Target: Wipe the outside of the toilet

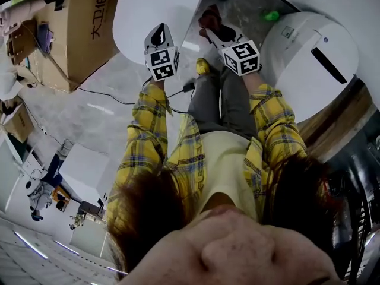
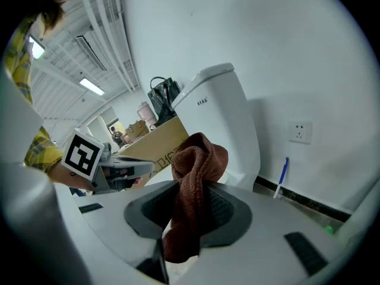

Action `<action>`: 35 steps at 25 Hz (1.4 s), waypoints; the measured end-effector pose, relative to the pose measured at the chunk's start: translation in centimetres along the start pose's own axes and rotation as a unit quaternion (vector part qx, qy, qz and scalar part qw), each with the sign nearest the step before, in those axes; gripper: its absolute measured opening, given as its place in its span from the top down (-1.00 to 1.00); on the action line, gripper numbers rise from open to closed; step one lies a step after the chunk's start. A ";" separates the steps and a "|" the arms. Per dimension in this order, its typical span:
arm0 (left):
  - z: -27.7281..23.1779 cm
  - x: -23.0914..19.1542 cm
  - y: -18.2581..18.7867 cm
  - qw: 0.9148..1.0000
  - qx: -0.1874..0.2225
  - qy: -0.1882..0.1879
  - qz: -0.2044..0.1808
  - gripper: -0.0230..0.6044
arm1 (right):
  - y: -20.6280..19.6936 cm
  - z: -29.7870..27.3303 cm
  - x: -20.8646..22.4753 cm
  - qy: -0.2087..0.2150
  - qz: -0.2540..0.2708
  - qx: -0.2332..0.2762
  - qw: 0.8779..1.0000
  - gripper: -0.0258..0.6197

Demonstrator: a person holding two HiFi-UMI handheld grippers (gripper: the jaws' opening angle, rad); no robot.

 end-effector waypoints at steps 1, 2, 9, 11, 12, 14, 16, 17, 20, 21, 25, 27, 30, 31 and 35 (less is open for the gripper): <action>0.6 0.1 0.6 1.000 0.005 0.001 0.003 0.92 | 0.8 0.5 -0.2 -0.003 0.004 0.006 1.000 0.54; 1.3 0.3 1.1 1.000 0.011 0.001 0.007 0.92 | 1.6 1.0 -0.5 -0.005 0.007 0.011 1.000 0.54; 6.8 2.0 5.3 0.997 0.069 -0.016 0.038 0.92 | 7.4 4.8 -2.6 -0.010 0.043 0.047 0.998 0.54; 8.6 2.5 6.5 0.995 0.087 -0.023 0.046 0.92 | 9.0 6.2 -3.3 -0.015 0.052 0.056 0.997 0.54; 9.5 2.8 7.0 0.994 0.095 -0.026 0.052 0.92 | 9.7 6.9 -3.7 -0.018 0.055 0.061 0.996 0.54; 11.3 3.0 8.1 0.991 0.109 -0.032 0.070 0.92 | 11.0 8.3 -4.3 -0.021 0.062 0.071 0.995 0.54; 12.9 3.3 9.2 0.988 0.126 -0.036 0.083 0.92 | 12.3 9.7 -4.9 -0.023 0.068 0.081 0.994 0.54; 13.7 3.4 9.8 0.986 0.136 -0.038 0.086 0.92 | 12.9 10.3 -5.1 -0.024 0.071 0.085 0.994 0.54; 16.6 3.6 11.2 0.982 0.168 -0.039 0.082 0.92 | 14.4 12.4 -6.1 -0.030 0.073 0.094 0.992 0.54; 17.6 3.5 11.6 0.980 0.179 -0.037 0.081 0.92 | 14.9 13.0 -6.5 -0.033 0.074 0.097 0.992 0.54; 20.9 2.7 12.4 0.973 0.208 -0.027 0.094 0.92 | 16.8 15.1 -7.5 -0.044 0.085 0.110 0.989 0.54; 22.1 2.4 12.5 0.972 0.216 -0.020 0.095 0.92 | 17.5 15.9 -7.9 -0.046 0.092 0.115 0.988 0.54; 23.8 2.1 12.6 0.970 0.226 -0.007 0.089 0.92 | 18.5 16.8 -8.7 -0.048 0.103 0.117 0.987 0.54; 24.3 2.0 12.7 0.969 0.229 -0.001 0.088 0.92 | 18.8 17.1 -8.9 -0.051 0.107 0.119 0.986 0.54; 25.9 1.0 12.6 0.966 0.238 0.010 0.101 0.92 | 19.5 17.6 -10.0 -0.066 0.114 0.128 0.983 0.54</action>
Point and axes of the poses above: the fingertips, and each gripper's own axes: z backward along the fingers, x to its right, y out of its top, the point moved 4 cm from there along z, backward along the fingers, and after that the axes turned 10 degrees about z, right-handed, at the moved point
